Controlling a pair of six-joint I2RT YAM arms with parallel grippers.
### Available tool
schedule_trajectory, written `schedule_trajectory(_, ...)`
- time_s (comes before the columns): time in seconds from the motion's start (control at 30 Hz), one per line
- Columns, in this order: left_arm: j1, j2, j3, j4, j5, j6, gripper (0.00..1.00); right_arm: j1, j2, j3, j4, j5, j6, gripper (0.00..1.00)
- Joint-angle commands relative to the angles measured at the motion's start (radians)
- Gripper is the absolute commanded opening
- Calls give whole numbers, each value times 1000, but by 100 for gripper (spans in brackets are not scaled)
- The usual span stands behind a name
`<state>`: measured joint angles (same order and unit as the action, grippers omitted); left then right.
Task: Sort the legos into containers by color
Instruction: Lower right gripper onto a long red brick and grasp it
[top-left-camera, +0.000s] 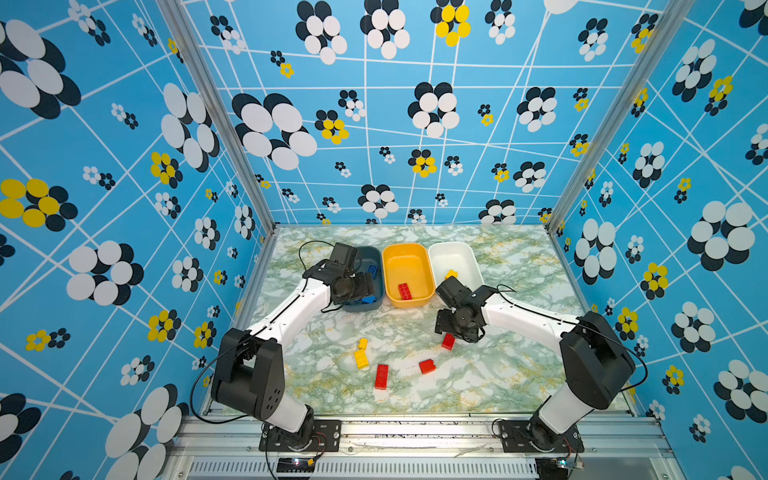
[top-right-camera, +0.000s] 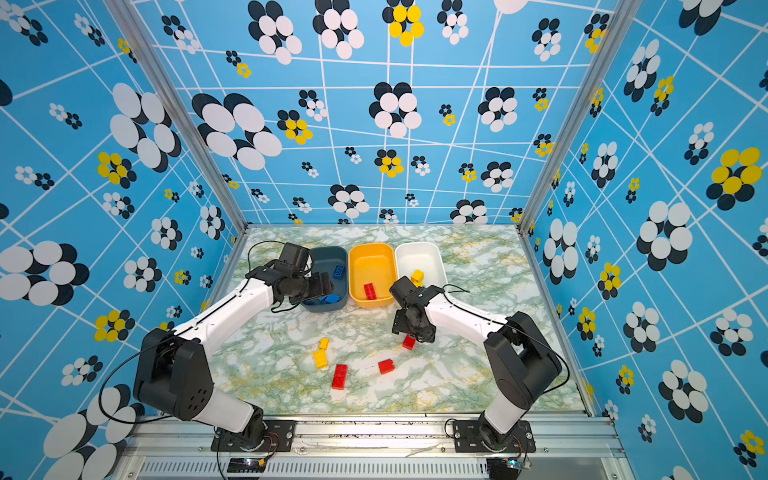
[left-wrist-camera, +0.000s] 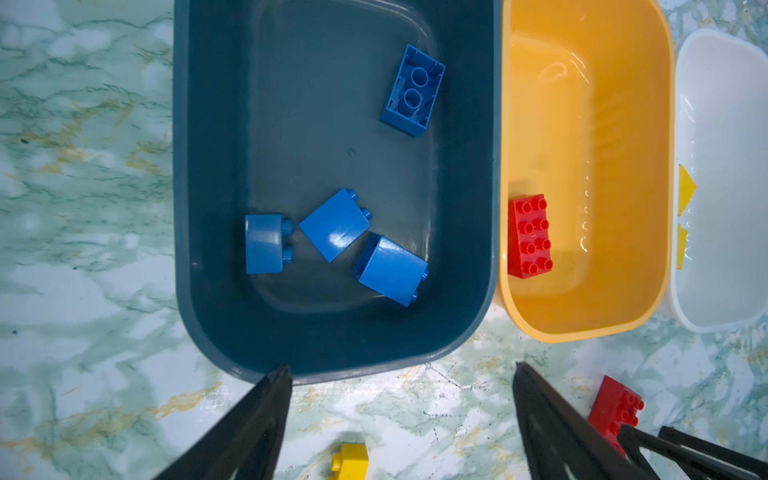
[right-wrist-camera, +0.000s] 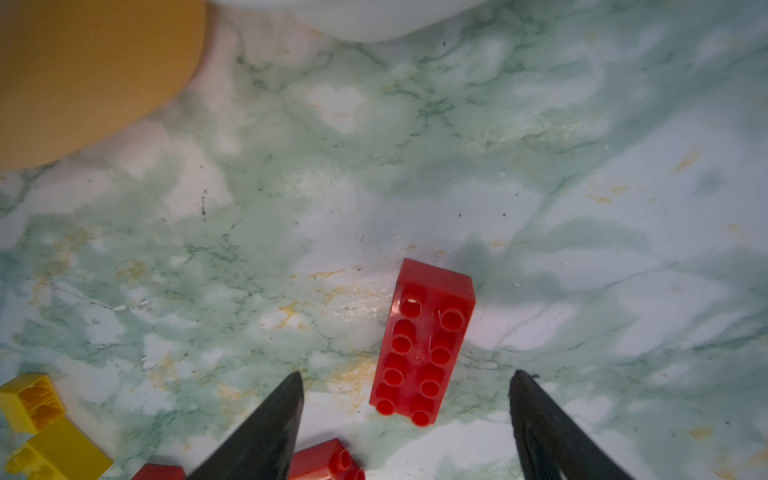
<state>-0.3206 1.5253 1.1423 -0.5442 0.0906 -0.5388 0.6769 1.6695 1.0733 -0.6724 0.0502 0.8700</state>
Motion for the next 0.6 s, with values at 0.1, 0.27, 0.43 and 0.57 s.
schedule_trajectory(0.1, 10, -54, -33, 14, 21, -21, 87, -7, 50, -18, 33, 1, 20, 76)
schedule_trajectory(0.27, 9, -61, -35, 10, 20, -22, 88, -8, 83, -14, 31, 3, 18, 72)
schedule_trajectory(0.43, 14, -63, -33, 9, 21, -22, 88, -7, 104, -14, 26, 6, 18, 65)
schedule_trajectory(0.57, 15, -64, -33, 9, 22, -22, 89, -8, 110, -10, 21, 12, 15, 59)
